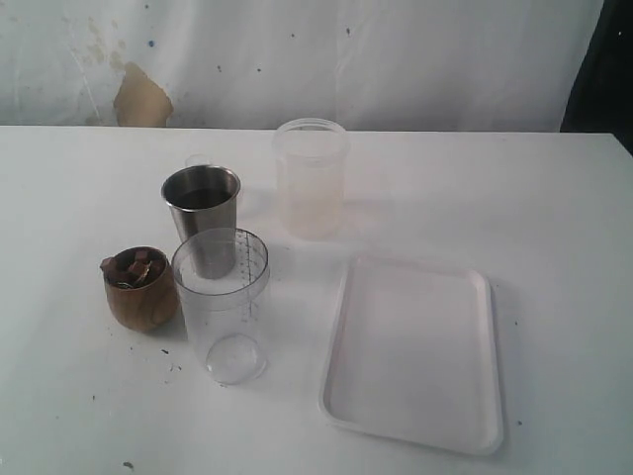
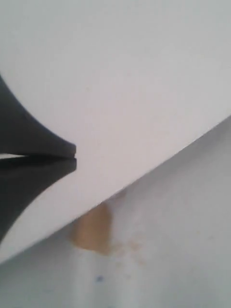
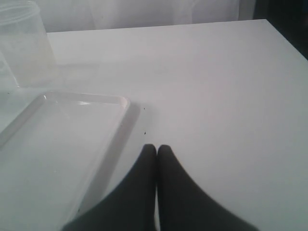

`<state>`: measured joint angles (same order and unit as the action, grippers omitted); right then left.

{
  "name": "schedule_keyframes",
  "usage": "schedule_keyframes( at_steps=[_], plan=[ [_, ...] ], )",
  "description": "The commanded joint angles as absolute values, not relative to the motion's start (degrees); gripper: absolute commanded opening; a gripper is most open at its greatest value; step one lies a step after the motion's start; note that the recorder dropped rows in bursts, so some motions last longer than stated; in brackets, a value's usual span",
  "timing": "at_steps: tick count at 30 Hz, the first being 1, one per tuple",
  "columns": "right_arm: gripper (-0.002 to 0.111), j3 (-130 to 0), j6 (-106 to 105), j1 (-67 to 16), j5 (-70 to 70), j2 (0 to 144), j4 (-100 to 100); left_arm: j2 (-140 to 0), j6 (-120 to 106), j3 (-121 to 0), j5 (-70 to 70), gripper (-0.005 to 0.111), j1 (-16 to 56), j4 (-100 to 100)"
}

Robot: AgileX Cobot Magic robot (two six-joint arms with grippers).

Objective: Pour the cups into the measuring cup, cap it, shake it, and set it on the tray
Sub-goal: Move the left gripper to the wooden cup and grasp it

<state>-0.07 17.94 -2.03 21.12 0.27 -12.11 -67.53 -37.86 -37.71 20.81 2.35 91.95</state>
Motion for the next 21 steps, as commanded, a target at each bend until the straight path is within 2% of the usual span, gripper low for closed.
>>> schedule_keyframes(
  at_steps=[1,4,6,8,11,17,21],
  plan=[
    [0.0,0.0,18.18,-2.29,20.91,0.0,-12.5,-67.77,10.87,-34.51,33.51,0.0,2.43,44.69],
    [0.0,0.0,18.18,-2.29,20.91,0.0,-12.5,-69.82,25.64,-33.81,44.87,0.0,1.69,0.0],
    [0.0,0.0,18.18,-2.29,20.91,0.0,-12.5,-71.45,27.79,-34.8,43.07,0.0,1.32,-17.56],
    [0.0,0.0,18.18,-2.29,20.91,0.0,-12.5,-73.06,32.48,-34.56,38.43,0.0,1.32,-26.15],
    [0.0,0.0,18.18,-2.29,20.91,0.0,-12.5,-74.52,33.05,-30.43,36.95,0.0,1.32,-29.08],
    [0.0,0.0,18.18,-2.29,20.91,0.0,-12.5,-77.43,22.59,-13.59,54.93,0.0,1.32,-21.8],
    [0.0,0.0,18.18,-2.29,20.91,0.0,-12.5,-83.78,17.25,-8.19,56.48,0.0,1.32,-24.5]
  ],
)
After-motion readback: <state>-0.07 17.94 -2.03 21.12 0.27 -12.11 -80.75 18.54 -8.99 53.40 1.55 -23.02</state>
